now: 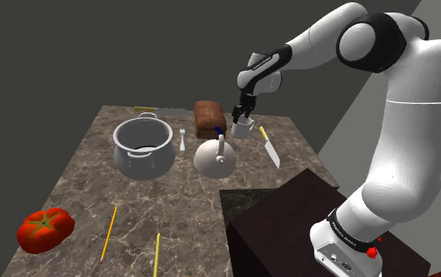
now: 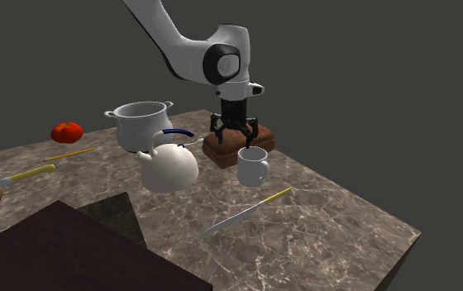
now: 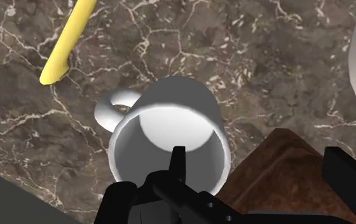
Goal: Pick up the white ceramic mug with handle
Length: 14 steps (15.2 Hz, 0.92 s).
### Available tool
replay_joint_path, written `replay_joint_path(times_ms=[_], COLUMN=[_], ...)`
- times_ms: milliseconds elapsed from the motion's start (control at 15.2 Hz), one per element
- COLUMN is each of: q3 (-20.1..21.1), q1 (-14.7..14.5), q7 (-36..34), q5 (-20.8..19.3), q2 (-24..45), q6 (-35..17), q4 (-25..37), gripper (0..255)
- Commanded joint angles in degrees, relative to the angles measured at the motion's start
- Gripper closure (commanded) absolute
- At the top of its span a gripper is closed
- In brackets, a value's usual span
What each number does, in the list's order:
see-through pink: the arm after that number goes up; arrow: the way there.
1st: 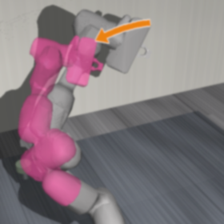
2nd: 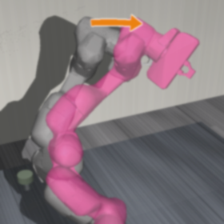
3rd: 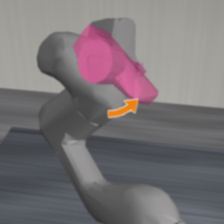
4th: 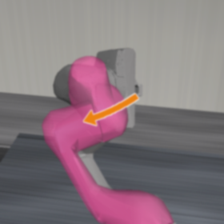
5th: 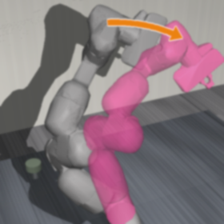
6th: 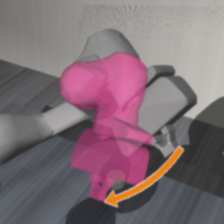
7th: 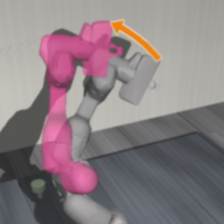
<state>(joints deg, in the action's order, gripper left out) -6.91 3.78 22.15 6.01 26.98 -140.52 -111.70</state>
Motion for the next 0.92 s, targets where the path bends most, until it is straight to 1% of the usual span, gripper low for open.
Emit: replay_joint_path(times_ms=[0,66,528,726,792,858], q3=[0.02,0.04,0.57,0.62,0.61,0.62], q1=[0.34,0.56,0.95,0.99,1.0,1.0], q7=[0.16,0.28,0.67,0.71,0.72,0.72], q5=[-0.03,-0.02,0.59,0.63,0.64,0.64], q2=[4.3,6.49,10.59,10.95,10.94,10.92], q6=[-0.05,-0.1,-3.62,-3.89,-3.9,-3.93], q4=[4.16,6.29,6.84,6.94,6.92,6.87], gripper=[0,0,0,0,255,255])
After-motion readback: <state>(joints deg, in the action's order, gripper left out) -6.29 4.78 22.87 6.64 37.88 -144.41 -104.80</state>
